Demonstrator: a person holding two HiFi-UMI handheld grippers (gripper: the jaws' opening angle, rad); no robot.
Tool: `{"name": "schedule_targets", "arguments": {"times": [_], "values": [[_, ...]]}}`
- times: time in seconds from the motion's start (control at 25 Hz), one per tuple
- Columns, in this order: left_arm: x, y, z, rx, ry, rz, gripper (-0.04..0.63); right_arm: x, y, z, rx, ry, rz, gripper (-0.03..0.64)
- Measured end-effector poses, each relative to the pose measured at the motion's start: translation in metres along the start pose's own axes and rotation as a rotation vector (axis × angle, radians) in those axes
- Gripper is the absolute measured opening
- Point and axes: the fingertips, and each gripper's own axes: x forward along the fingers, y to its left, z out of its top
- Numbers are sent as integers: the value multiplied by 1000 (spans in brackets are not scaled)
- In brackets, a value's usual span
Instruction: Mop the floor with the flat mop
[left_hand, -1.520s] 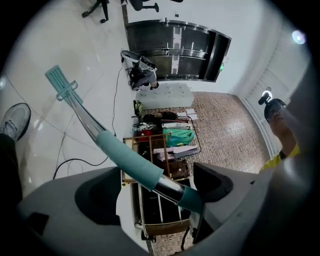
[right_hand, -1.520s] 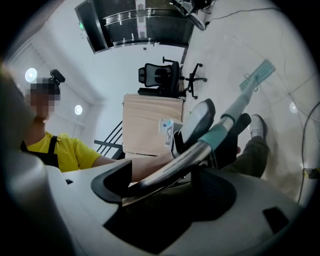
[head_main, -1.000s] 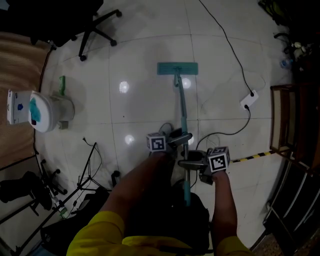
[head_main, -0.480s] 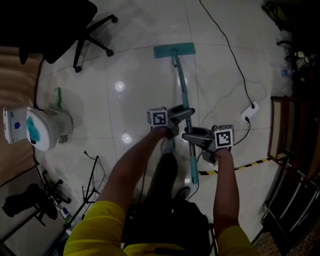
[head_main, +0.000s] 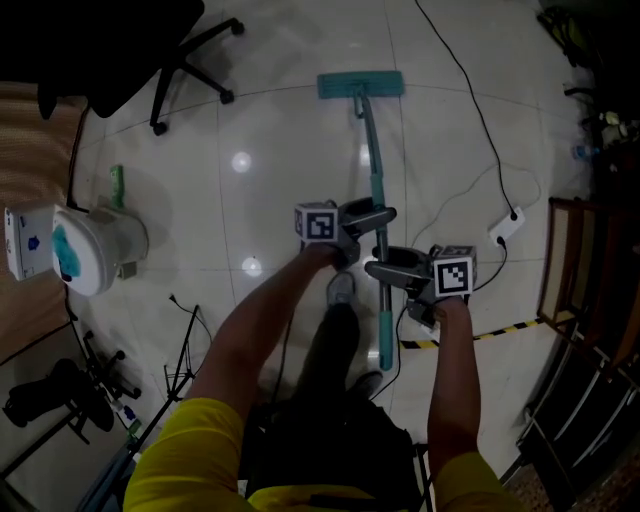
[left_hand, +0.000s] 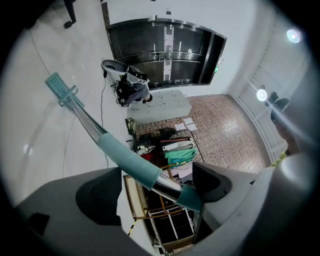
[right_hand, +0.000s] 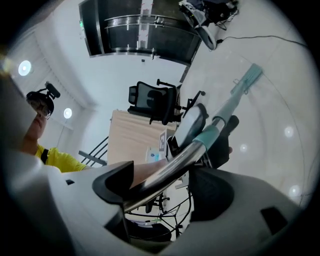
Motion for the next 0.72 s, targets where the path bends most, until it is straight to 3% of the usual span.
{"name": "schedule_targets", "arguments": {"times": [0.16,0.4,0.72], "values": [[-23,-41,-54,16,-21,-3,426,-10,37,-65,-45,38,-5,356],[-54,-105,-166,24,-37,26,426,-43,92,-182,-7,41,40,356],[-72,-114,-296,-52,-63,72,423,-82,99,-299,74,57,68,359]]}}
